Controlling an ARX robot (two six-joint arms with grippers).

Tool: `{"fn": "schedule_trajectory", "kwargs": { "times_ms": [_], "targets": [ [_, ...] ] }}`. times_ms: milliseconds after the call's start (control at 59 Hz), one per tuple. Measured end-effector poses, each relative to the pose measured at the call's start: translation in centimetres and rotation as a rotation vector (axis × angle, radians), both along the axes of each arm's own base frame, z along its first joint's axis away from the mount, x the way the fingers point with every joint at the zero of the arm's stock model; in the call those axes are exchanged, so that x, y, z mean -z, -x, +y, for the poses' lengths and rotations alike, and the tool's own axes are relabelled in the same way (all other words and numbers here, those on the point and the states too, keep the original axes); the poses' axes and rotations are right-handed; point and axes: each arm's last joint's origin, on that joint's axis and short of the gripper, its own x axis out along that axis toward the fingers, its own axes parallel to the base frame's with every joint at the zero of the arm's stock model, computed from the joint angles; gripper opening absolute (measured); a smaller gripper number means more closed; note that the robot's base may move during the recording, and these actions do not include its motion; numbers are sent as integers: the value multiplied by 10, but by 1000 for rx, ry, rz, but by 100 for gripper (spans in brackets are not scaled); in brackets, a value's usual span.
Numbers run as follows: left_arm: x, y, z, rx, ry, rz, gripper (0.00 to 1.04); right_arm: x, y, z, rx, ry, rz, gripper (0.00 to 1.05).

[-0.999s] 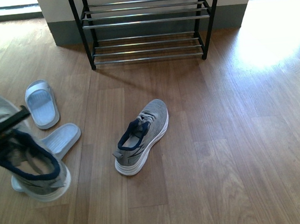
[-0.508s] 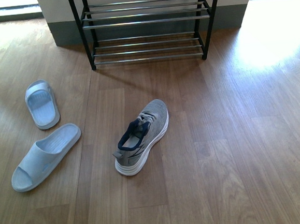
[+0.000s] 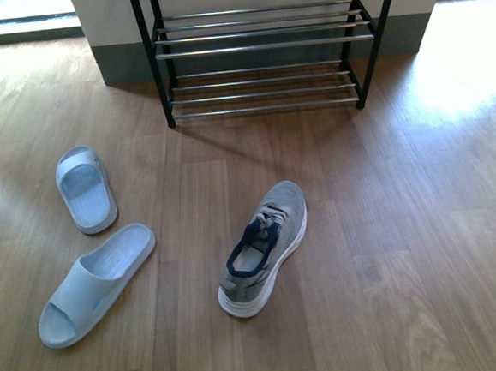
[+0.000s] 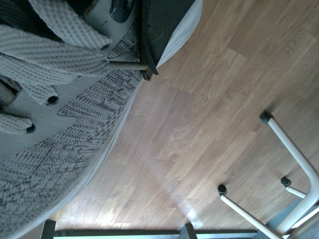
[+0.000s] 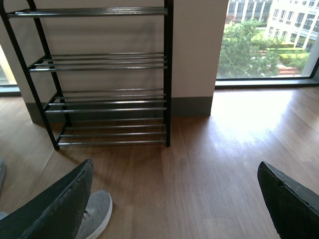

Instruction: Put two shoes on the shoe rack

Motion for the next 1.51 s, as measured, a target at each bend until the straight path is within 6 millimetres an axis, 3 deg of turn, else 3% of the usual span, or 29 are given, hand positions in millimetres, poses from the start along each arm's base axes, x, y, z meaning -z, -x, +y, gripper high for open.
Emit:
{"fn": "schedule_trajectory", "kwargs": {
  "times_ms": [288, 356, 424, 559, 644, 678, 796, 949, 1220, 1508],
  "targets": [
    [0, 0, 0, -4, -2, 1, 2, 0, 0, 0, -4, 0, 0, 96],
    [1, 0, 1, -9, -4, 3, 2, 4, -4, 1, -226, 13, 140, 96],
    [1, 0, 0, -3, -1, 5, 2, 14, -22, 7, -426, -40, 285, 96],
    [1, 0, 0, -4, -2, 5, 2, 24, -82, 21, -395, -127, 484, 96],
    [1, 0, 0, -4, -2, 5, 2, 50, -114, 28, -352, -162, 634, 96],
    [1, 0, 0, -5, -2, 5, 2, 71, -129, 34, -350, -180, 742, 96],
    [1, 0, 0, -4, -2, 5, 2, 119, -150, 49, -339, -199, 953, 96],
    [1, 0, 0, -5, -2, 5, 2, 166, -171, 63, -307, -200, 1096, 96],
    [1, 0, 0, -5, -2, 5, 2, 216, -201, 86, -297, -232, 1195, 96],
    [1, 0, 0, -5, -2, 5, 2, 253, -241, 90, -216, -284, 1203, 96]
  ]
}}
